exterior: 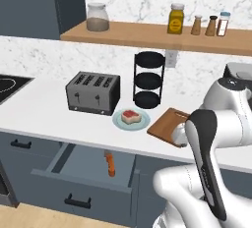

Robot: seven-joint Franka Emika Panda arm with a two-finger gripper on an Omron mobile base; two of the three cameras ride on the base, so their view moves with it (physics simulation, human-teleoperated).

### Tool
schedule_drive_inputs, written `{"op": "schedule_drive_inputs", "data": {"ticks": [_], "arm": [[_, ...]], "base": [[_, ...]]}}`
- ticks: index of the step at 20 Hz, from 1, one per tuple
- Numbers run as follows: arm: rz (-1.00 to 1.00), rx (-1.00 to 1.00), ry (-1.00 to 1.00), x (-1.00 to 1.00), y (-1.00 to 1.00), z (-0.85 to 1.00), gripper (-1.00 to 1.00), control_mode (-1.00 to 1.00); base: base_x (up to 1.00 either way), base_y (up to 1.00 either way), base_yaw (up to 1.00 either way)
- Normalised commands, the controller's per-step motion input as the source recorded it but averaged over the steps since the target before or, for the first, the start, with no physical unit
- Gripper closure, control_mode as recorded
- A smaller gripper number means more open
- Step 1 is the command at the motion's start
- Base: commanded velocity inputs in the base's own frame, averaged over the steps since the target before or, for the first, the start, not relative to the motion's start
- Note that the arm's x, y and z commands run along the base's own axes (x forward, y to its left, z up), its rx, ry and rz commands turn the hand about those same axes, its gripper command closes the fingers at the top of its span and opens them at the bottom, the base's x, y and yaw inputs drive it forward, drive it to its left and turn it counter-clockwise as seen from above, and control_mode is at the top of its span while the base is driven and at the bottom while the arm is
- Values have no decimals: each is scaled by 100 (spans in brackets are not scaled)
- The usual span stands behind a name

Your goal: Pick up the knife from the drawer and place it on the cutting board. Then place the meat from the plate to the cutting board.

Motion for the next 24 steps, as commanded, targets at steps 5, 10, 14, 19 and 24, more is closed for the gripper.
{"op": "schedule_drive_inputs", "data": {"ticks": [5, 10, 14, 19, 24], "arm": [[0, 0, 0, 0, 0, 0, -100, 100], [0, 0, 0, 0, 0, 0, -100, 100], [0, 0, 0, 0, 0, 0, -100, 100], [5, 0, 7, 45, 52, -9, -100, -100], [11, -2, 15, 19, 88, -23, -100, -100]], "base": [[90, -5, 17], [64, 0, 45], [61, 3, 36], [17, 6, 3], [0, 0, 0]]}}
